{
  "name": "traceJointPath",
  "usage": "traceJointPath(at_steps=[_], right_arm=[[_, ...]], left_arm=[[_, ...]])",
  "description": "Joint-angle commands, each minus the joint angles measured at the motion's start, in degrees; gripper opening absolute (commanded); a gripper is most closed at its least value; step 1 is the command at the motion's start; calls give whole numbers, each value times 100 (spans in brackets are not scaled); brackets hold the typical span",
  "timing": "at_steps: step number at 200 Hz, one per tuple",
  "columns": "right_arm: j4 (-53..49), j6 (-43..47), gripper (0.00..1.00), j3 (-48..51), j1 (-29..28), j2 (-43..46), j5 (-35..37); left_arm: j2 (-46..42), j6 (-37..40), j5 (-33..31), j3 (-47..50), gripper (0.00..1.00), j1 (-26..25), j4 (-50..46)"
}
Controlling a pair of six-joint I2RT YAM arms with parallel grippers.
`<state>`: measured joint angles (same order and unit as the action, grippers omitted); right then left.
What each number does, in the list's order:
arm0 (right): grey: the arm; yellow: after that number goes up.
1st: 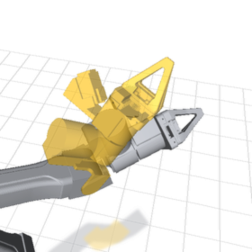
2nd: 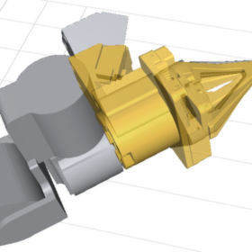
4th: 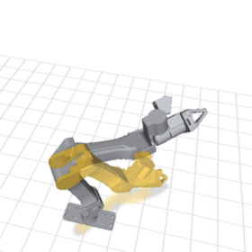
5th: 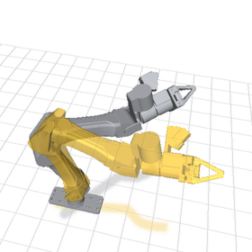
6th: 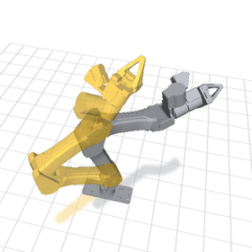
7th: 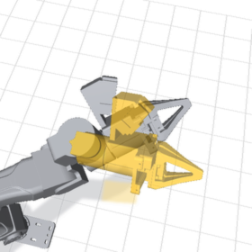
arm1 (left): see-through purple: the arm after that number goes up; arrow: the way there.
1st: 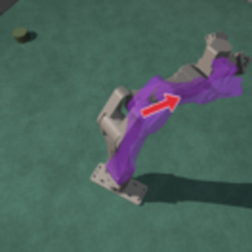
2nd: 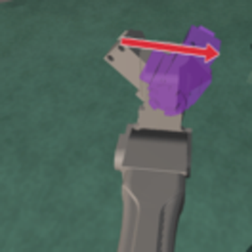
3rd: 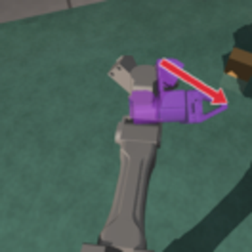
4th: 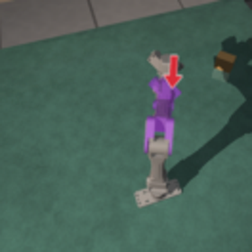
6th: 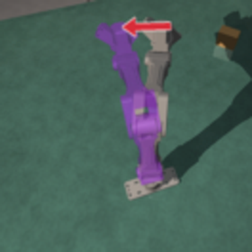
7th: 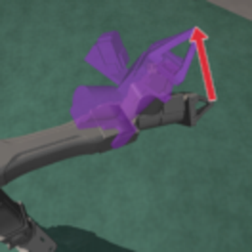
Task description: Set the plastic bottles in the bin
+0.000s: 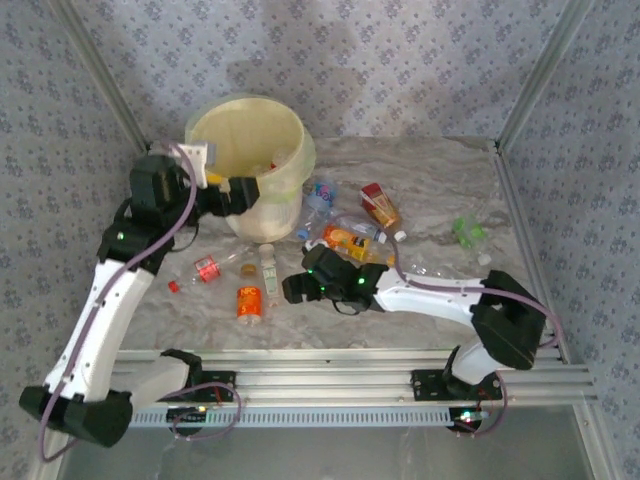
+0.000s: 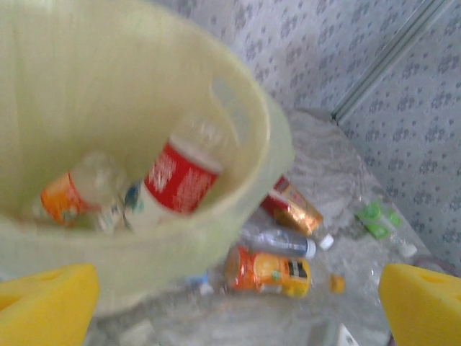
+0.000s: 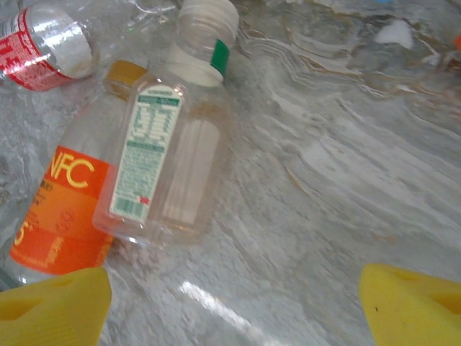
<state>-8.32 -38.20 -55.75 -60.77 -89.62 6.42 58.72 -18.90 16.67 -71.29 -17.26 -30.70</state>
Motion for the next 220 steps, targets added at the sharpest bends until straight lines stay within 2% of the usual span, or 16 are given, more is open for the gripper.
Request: traceJointPath(at_steps=[1,57,92,151,198,220], right_arm=[[176,-227,91,-399,-95,-417,138],[335,-292,90,-919,-189,-1238,-92],[356,-283,84,-1184,-198,-1642,-261],[349,-268,81,-1504,-211,-2027,-477],[165,-248,84,-1700,-233,-2221,-465],[39,-269,90,-1802,-246,-2288,-426]], left_arm=[[-655,-468,183,721,100,3,-146],[-1923,-578,161,1926,100,3,-139],[-2492,-622,-55,2300,99,3,-99],[-2568,-642,16,2442,99,3,-35],[-2549,-648,59,2496,100,3,19],[-2541,-716,109,2539,100,3,94]])
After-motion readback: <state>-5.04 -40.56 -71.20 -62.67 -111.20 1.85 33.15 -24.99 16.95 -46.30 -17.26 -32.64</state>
